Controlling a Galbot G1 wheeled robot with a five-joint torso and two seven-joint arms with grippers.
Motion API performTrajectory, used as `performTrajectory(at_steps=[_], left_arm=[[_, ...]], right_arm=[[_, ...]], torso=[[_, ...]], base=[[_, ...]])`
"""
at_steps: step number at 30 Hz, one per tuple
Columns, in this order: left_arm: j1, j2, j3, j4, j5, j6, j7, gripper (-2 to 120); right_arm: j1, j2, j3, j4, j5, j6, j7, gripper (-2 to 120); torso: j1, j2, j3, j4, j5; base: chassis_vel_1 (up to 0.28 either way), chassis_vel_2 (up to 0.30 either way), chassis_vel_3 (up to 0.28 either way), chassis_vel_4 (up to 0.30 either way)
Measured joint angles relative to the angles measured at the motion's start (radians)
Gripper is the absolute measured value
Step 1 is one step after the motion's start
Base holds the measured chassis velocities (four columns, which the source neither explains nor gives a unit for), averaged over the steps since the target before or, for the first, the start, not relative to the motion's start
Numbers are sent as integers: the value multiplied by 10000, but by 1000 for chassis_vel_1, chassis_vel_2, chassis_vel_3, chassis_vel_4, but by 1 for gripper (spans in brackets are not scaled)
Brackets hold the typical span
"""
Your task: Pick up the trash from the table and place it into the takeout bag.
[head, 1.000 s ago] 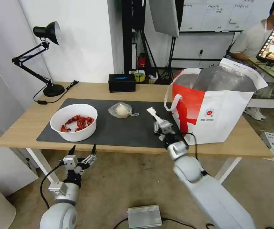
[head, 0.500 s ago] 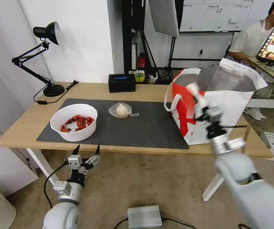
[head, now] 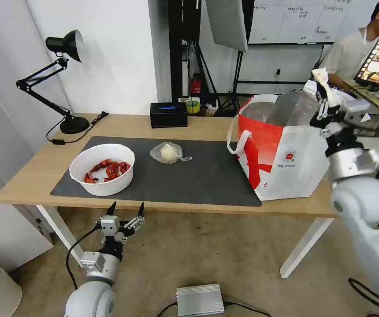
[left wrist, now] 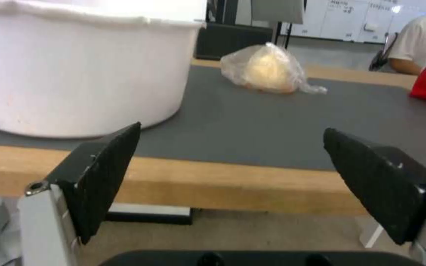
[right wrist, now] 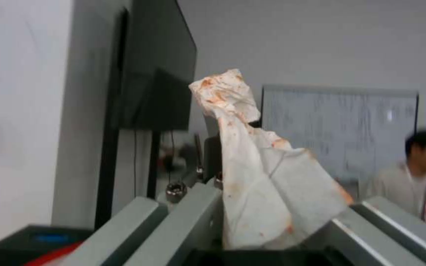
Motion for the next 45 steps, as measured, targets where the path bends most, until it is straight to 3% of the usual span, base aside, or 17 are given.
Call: performTrajectory(at_steps=[2,17,25,36,38,45], left_arm=[[31,-13,-47,-74,-9,-2,24,100],[100,35,-238,-320,-234,-32,247,100],[107,38,-245,-284,-261,-33,285,100],[61,26,-207,-255,-276,-22,284,100],[56,28,-205,-255,-276,-18,284,100],[-19,98,-206,-240,-316,17,278,100]], right_arm=[[419,-374,-166,-111,1016,-902,411,0],[3934,-953,-2216,-1522,6221,-3219,3284,0],[4968,-817,-2790,-2235,8186,-4572,4908,0],[5845,-649,-3297,-3020,9346,-5713,5823,0],[5882,-625,-3305,-3078,9412,-5760,5856,3],[5812,-534,-3211,-3252,9713,-6041,6102,34]], torso=[[0,0,0,-1,-1],[1,-1,0,1,-1],[1,0,1,0,0],[1,0,0,0,-1],[1,-1,1,0,-1],[1,-1,0,-1,0]], base=[[0,0,0,0],[0,0,0,0],[0,0,0,0],[0,0,0,0],[0,0,0,0],[0,0,0,0]])
